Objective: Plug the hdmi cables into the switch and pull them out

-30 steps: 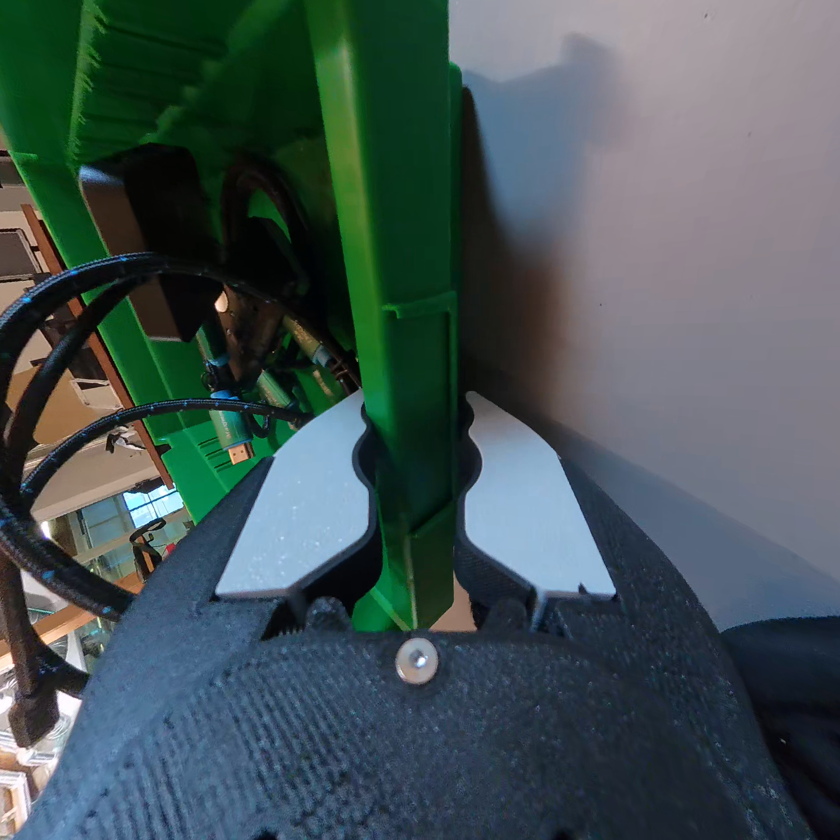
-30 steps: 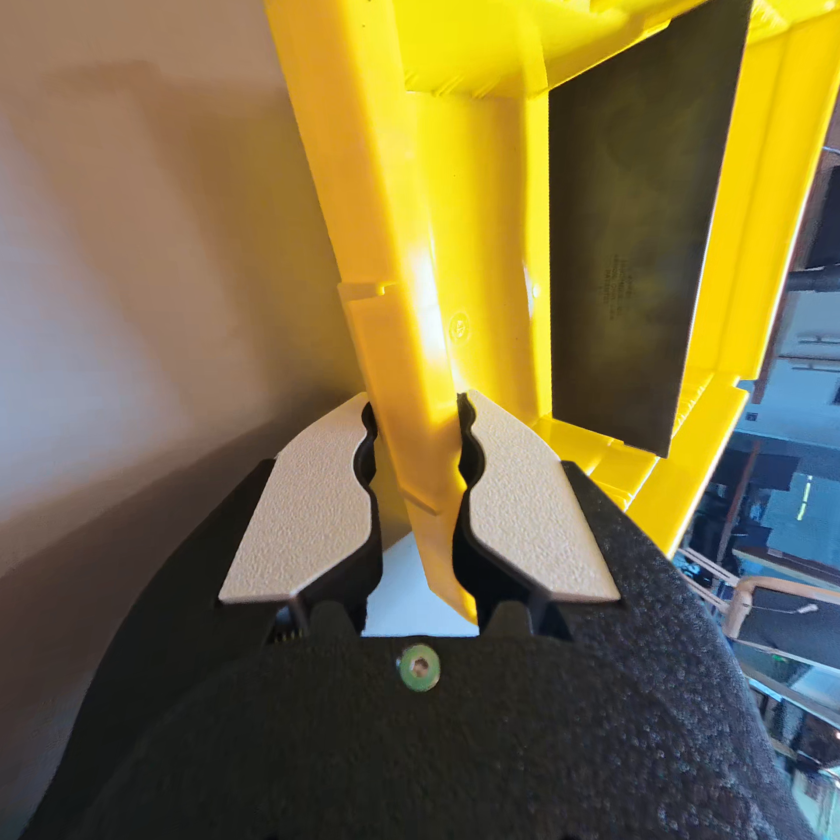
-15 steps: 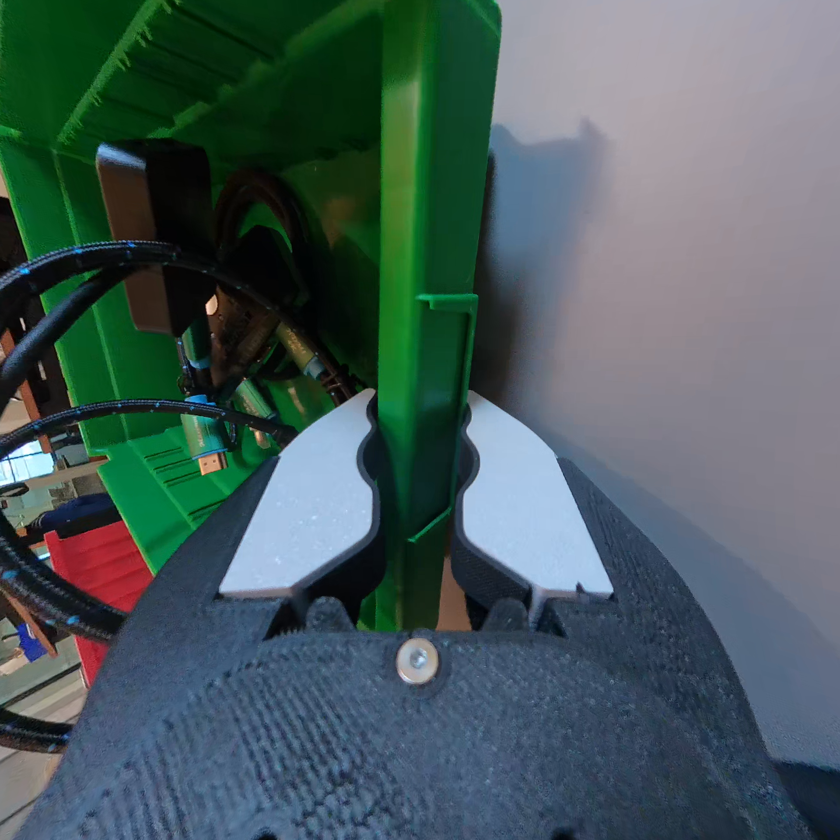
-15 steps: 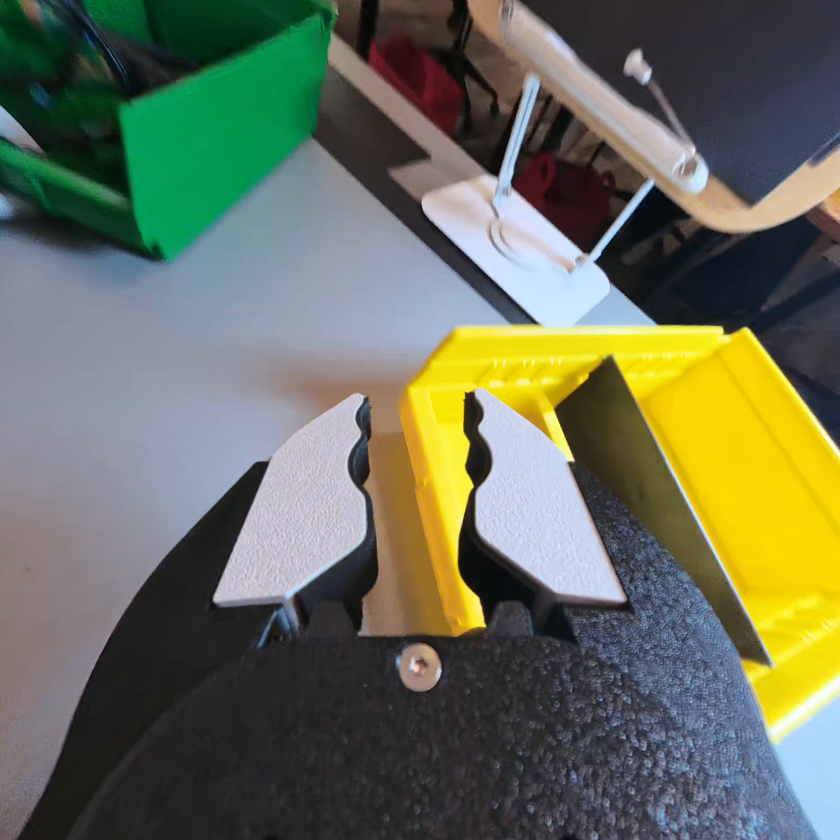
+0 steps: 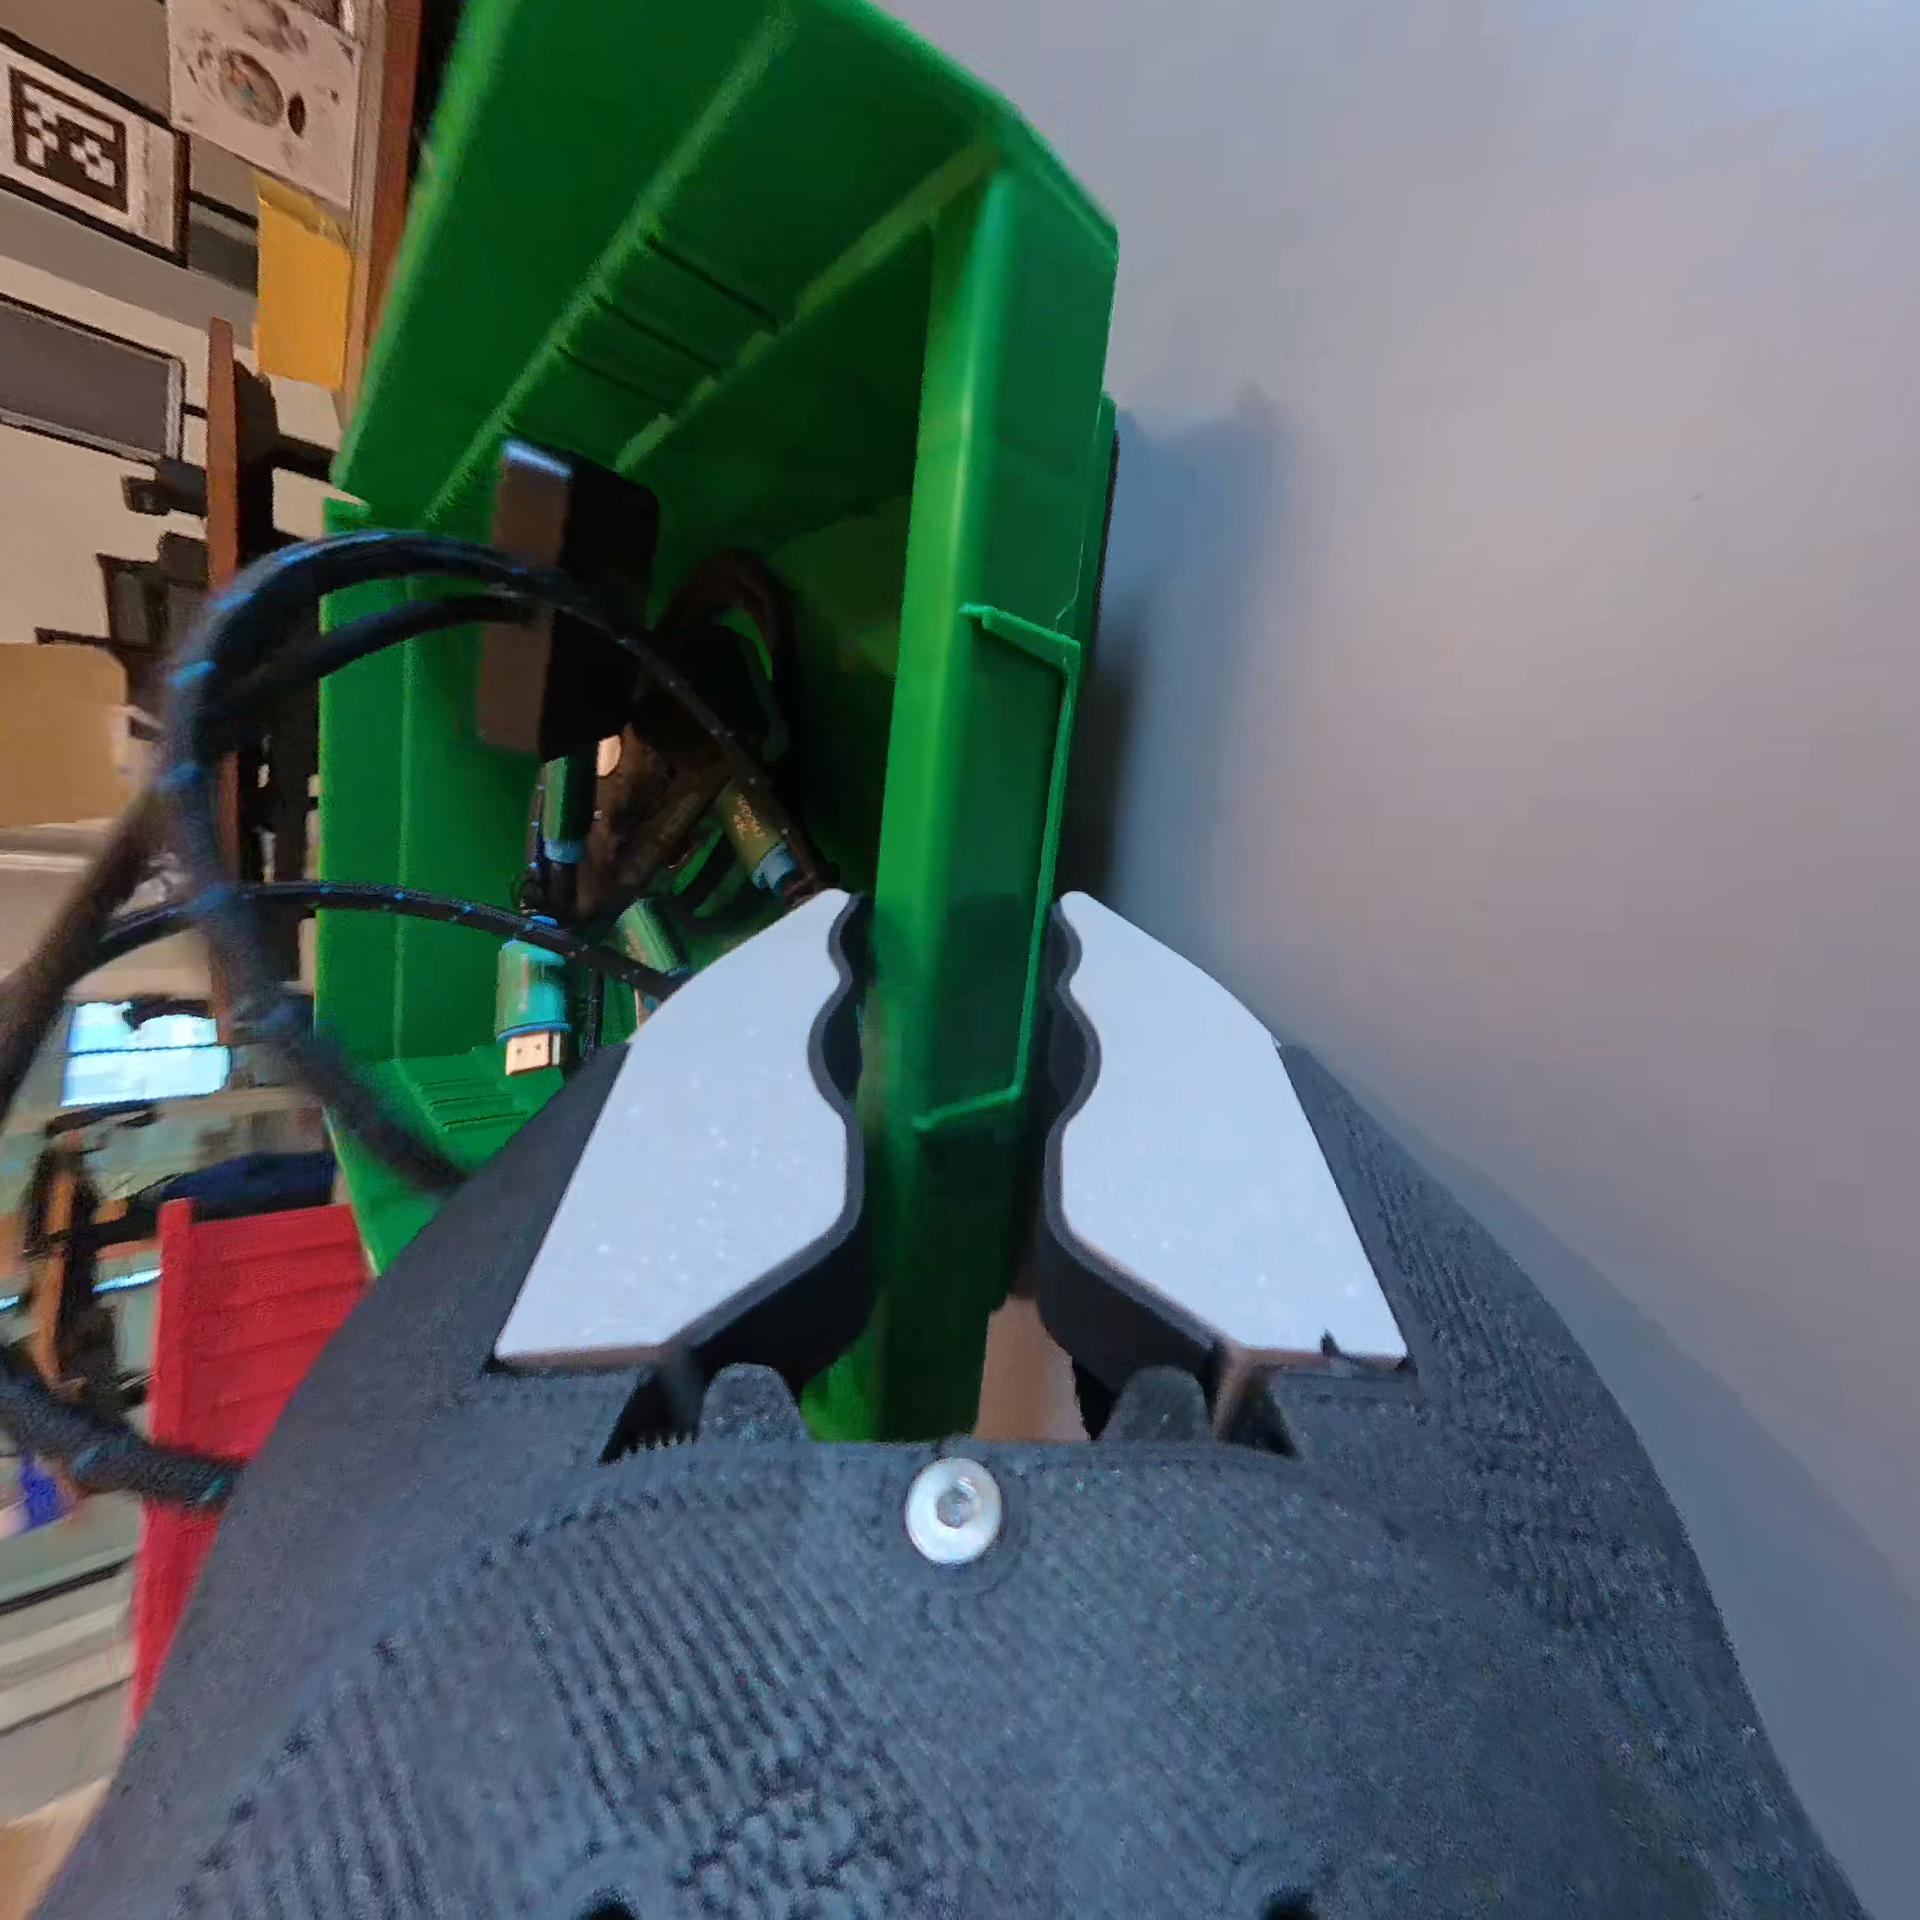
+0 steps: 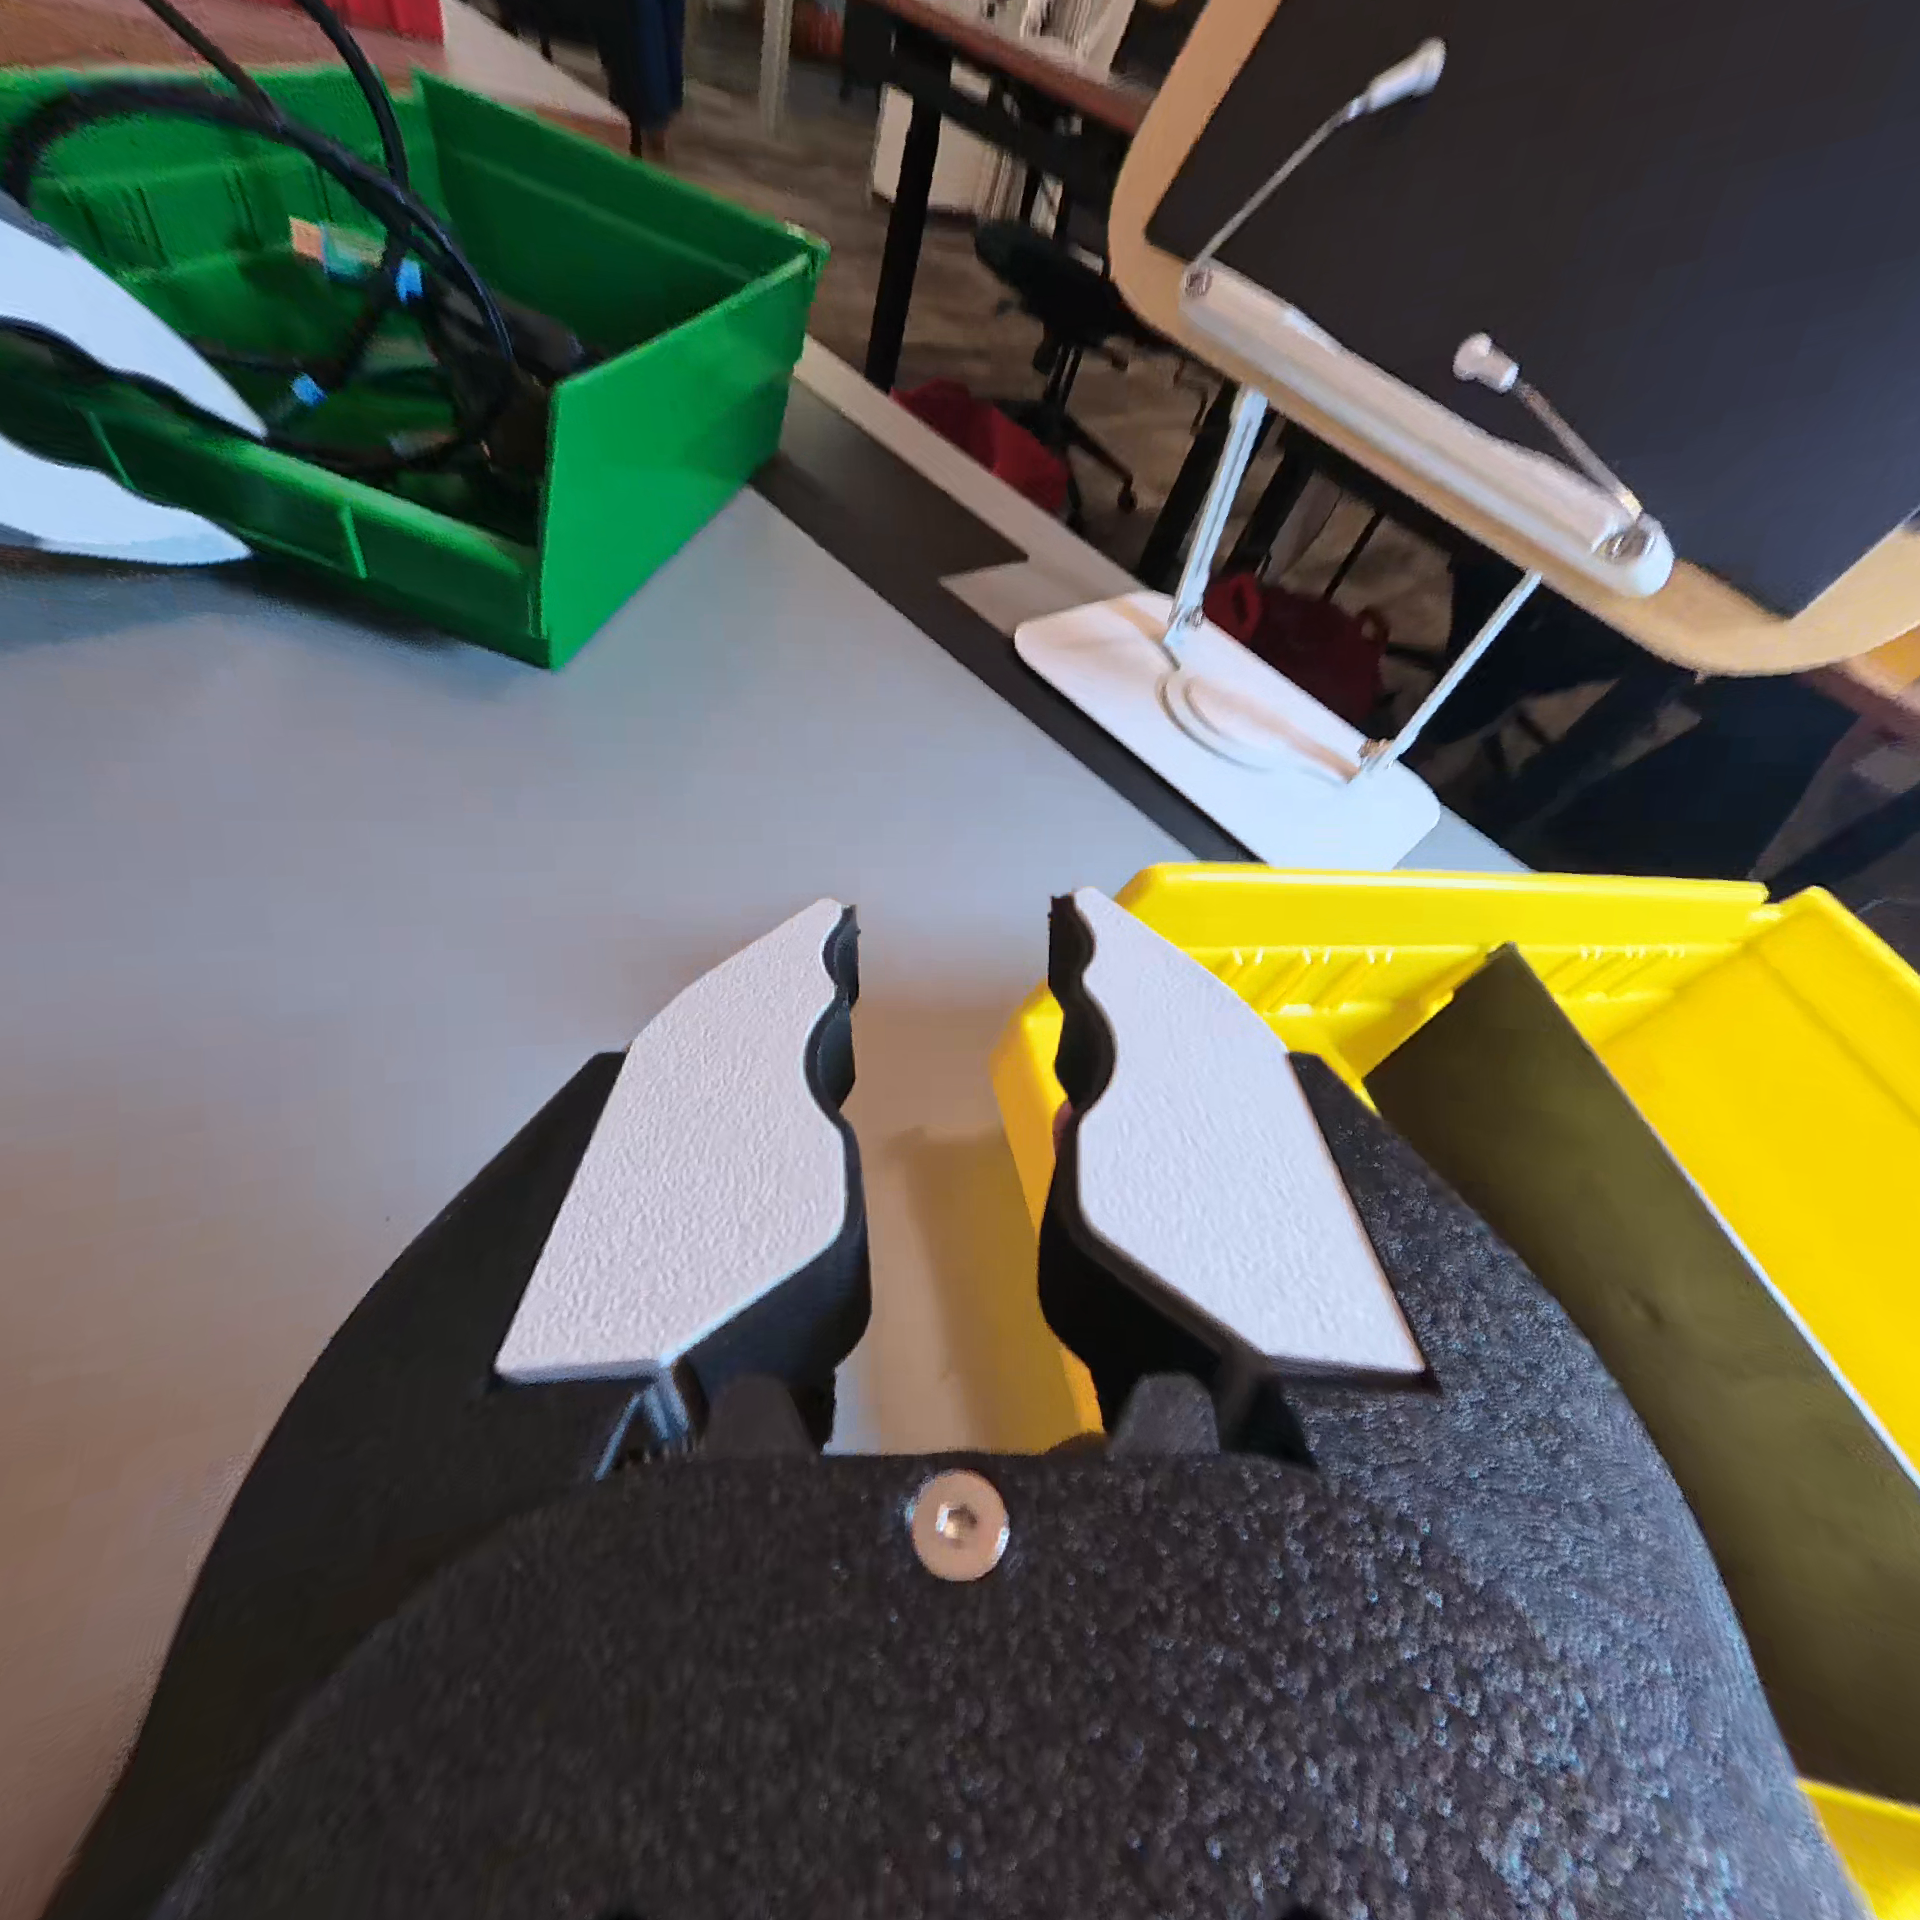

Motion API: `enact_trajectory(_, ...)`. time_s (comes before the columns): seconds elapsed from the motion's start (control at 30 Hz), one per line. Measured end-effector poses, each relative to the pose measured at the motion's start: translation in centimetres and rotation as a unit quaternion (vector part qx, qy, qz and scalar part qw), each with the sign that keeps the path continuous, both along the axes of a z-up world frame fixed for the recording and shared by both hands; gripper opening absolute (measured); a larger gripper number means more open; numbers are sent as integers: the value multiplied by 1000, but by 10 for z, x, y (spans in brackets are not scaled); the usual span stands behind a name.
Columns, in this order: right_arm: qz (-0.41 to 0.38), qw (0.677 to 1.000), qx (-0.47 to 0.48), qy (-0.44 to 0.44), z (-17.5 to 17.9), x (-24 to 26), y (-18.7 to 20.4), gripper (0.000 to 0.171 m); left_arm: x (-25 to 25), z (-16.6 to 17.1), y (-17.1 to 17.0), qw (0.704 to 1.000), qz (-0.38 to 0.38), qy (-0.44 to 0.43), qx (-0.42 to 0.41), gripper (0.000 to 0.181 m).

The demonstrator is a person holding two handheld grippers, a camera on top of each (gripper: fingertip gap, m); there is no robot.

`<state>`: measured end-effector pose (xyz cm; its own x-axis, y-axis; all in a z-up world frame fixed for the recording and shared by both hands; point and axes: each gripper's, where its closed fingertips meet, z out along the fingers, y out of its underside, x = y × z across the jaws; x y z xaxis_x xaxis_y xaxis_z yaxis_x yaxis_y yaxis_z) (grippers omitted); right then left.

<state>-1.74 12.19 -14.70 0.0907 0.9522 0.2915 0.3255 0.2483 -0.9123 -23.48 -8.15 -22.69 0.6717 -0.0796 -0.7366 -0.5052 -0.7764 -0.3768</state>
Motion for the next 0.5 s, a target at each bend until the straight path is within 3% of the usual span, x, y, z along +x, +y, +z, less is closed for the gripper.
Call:
enact_trajectory(0.13, 4, 999, 23, 49, 15, -4, -2, 32, 41, 57, -12, 982, -48, -126, 134, 28)
enact_trajectory(0.3, 6, 995, 3, 99, 51, -9, 4, 30, 30, 148, -26, 948, -69, -160, 265, 27)
enact_trajectory(0.43, 3, 987, 5, 158, 113, -15, 11, 29, -1, 198, -9, 963, -63, -96, 243, 29)
enact_trajectory(0.5, 1, 983, -15, 183, 138, -17, 16, 29, -3, 198, 16, 975, -89, -117, 167, 26)
